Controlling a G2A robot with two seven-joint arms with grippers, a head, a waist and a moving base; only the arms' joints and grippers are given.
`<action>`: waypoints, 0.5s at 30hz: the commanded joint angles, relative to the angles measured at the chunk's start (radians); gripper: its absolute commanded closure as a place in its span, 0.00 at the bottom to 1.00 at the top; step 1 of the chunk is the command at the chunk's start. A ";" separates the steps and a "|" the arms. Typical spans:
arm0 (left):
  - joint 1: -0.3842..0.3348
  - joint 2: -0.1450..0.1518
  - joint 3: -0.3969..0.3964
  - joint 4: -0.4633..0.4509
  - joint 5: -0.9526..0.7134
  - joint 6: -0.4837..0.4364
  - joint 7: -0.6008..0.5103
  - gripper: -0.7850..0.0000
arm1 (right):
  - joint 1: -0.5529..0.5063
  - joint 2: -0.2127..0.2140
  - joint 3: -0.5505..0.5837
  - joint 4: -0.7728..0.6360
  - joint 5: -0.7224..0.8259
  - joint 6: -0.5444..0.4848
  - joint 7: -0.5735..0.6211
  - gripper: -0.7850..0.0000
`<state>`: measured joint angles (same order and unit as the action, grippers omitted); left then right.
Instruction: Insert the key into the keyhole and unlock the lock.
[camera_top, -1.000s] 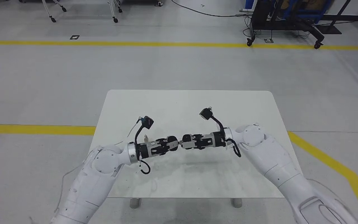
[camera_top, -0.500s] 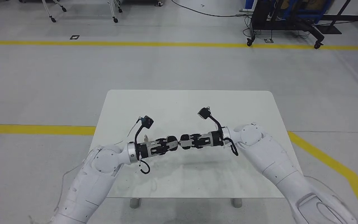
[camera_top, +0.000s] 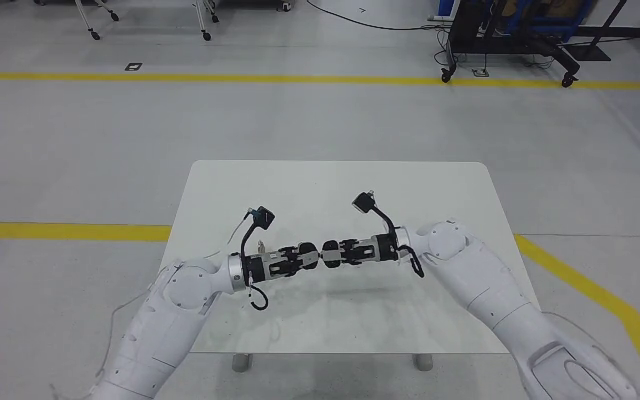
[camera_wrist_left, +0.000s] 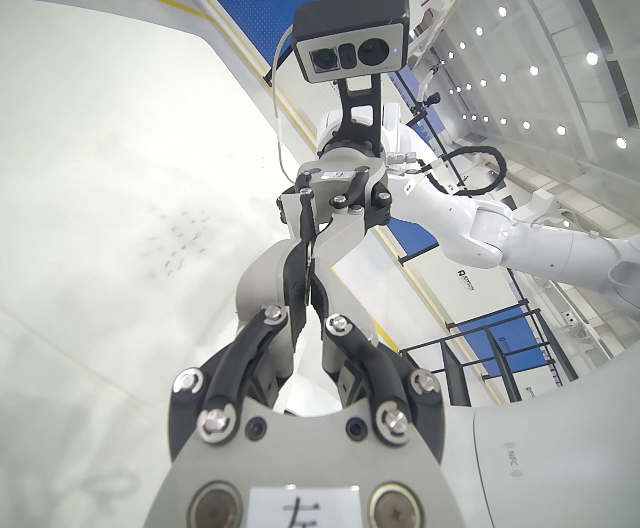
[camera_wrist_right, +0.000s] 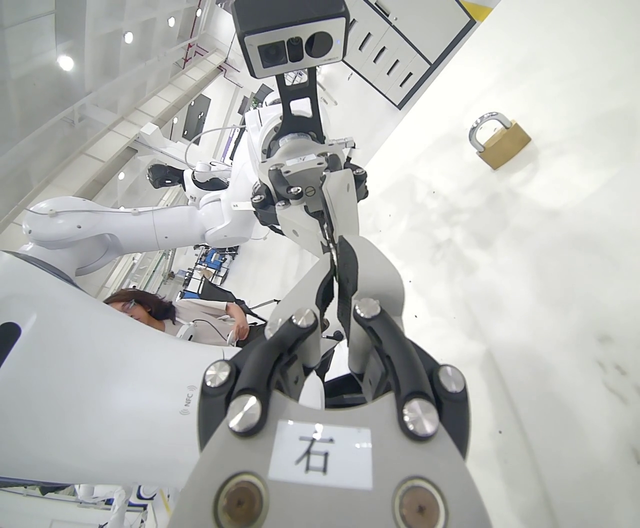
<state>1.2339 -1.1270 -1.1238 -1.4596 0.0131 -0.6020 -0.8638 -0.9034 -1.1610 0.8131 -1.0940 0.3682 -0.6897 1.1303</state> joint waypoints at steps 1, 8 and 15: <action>-0.001 0.001 0.000 0.000 0.008 0.002 0.003 1.00 | 0.000 0.001 -0.002 0.000 0.000 0.000 0.000 1.00; 0.003 0.003 0.005 -0.009 0.043 0.006 0.039 0.00 | -0.003 0.006 -0.003 -0.002 0.006 -0.004 -0.004 1.00; 0.013 0.006 -0.005 -0.008 -0.018 -0.019 0.060 0.00 | -0.023 0.029 0.041 0.007 0.020 -0.027 -0.027 1.00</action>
<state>1.2447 -1.1210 -1.1278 -1.4674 0.0047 -0.6182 -0.8044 -0.9229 -1.1366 0.8432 -1.0901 0.3862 -0.7123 1.1077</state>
